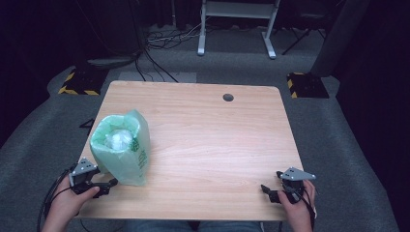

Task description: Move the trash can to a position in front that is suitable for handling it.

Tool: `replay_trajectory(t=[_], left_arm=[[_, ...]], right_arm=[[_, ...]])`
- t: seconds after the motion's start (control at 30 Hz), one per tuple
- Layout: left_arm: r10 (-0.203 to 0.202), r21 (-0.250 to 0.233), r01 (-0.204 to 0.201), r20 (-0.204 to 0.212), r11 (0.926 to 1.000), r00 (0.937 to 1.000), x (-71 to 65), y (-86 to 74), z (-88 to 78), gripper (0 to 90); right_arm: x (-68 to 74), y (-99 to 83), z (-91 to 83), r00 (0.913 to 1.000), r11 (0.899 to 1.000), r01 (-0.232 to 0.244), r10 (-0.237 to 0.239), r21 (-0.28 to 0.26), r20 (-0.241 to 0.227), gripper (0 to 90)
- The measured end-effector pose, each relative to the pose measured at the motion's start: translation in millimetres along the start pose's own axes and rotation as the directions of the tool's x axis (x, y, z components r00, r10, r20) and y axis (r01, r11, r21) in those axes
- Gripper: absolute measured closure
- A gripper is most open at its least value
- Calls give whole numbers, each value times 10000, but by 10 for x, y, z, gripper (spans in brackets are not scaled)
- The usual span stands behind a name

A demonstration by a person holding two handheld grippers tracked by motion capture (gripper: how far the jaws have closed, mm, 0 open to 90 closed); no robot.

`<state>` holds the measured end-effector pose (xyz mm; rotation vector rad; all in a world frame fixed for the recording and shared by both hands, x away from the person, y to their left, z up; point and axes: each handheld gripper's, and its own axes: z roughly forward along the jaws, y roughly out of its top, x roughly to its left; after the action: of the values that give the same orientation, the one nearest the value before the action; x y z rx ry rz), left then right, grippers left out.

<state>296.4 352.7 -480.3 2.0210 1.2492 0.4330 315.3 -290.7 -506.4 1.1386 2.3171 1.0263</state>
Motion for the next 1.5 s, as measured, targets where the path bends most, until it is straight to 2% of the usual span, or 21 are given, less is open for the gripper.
replay_trajectory(t=[0.03, 0.13, 0.17, 0.33, 0.43, 0.6, 0.73, 0.83, 0.93, 1.0, 1.03, 1.13, 1.27, 1.33, 1.47, 1.5], left_arm=[[11, 3, -11, -2, 10000, 10000, -5, 17, -30, 176], [-354, 41, 355, -23, 9994, 9994, -48, 74, -91, 191], [-360, 22, 360, -32, 9993, 9993, -72, 97, -109, 200], [-48, -194, 43, -222, 9998, 9997, -151, 201, -268, 210], [-74, -292, 66, -265, 9996, 9996, -171, 227, -341, 206], [54, -792, -71, -223, 9968, 9997, -270, 315, -503, 214], [123, -1131, -150, -244, 9935, 9996, -279, 363, -587, 216], [23, -1526, -26, -23, 9883, 10000, -245, 392, -610, 219], [92, -1686, -136, -272, 9856, 9996, -215, 426, -656, 218], [-42, -1950, -35, -387, 9808, 9992, -200, 458, -688, 202], [-42, -1950, -35, -387, 9808, 9992, -200, 458, -688, 200], [-108, -2296, -16, -524, 9733, 9986, -152, 546, -736, 200], [-166, -2433, 15, -599, 9699, 9981, -100, 613, -746, 200], [-341, -2624, 130, -760, 9649, 9965, -29, 679, -749, 201], [-669, -3184, 336, -943, 9474, 9933, 65, 767, -727, 216], [-669, -3184, 336, -943, 9474, 9933, 65, 767, -727, 219]], right_arm=[[0, 0, 0, 10000, 10000, 2, -2, -1, 0, 153], [3, -1, -1, 10000, 10000, 37, -37, -10, 3, 157], [3, -1, -1, 10000, 10000, 41, -41, -10, 1, 156], [3, -1, -1, 10000, 10000, 44, -44, -8, -10, 157], [2, -1, -1, 10000, 10000, 45, -45, -9, -10, 157], [1, 0, -1, 10000, 10000, 34, -34, -5, -12, 156], [2, 0, -1, 10000, 10000, 33, -33, -5, -13, 156], [2, -1, -1, 10000, 10000, 31, -31, -9, -14, 156], [2, -1, -1, 10000, 10000, 33, -33, -10, -13, 156], [2, -1, -1, 10000, 10000, 37, -37, -6, -12, 156], [2, -1, -1, 10000, 10000, 37, -37, -5, -11, 156], [2, -1, -1, 10000, 10000, 39, -39, -6, -11, 156], [1, 2, 4, 10000, 10000, 5, -5, -4, -2, 151], [1, 5, 7, 10000, 10000, 8, -8, 7, 4, 149], [0, 7, 9, 10000, 10000, 20, -20, -1, -3, 148], [0, 7, 9, 10000, 10000, 16, -16, -1, -4, 148]])
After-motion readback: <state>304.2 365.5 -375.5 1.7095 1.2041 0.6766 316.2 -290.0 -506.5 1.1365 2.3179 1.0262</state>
